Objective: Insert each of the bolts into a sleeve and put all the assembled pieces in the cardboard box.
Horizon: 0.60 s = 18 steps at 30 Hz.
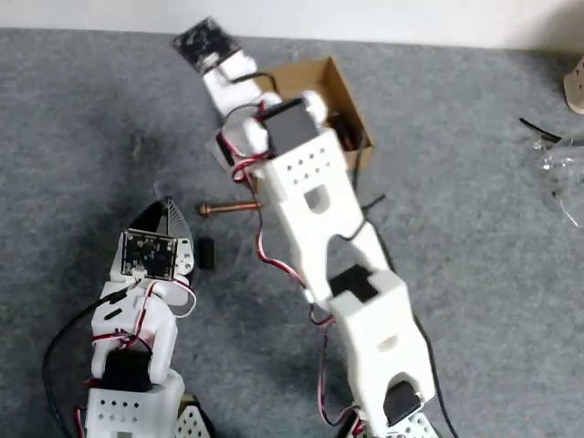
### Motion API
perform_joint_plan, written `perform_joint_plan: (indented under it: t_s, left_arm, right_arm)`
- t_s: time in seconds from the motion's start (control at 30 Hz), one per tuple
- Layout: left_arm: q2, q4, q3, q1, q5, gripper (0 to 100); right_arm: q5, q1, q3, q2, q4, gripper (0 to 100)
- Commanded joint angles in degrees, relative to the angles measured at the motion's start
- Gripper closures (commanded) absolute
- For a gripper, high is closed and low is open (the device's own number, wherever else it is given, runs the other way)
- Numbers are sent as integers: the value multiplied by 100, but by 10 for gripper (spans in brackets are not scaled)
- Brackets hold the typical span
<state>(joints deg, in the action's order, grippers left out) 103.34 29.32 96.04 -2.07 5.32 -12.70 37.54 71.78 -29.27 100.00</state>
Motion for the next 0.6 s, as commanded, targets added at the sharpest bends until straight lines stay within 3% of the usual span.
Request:
perform_joint_plan:
  t_s: [0.0,0.13,0.57]
  left_arm:
    - [-4,-114,119,13,-9,991]
    - [-4,-114,119,13,-9,990]
    - [-4,-114,119,13,0,991]
  right_arm:
    - [18,-110,-207,1332,110,846]
    - [18,-31,-901,2571,110,846]
    - [18,-31,-5640,6141,57,846]
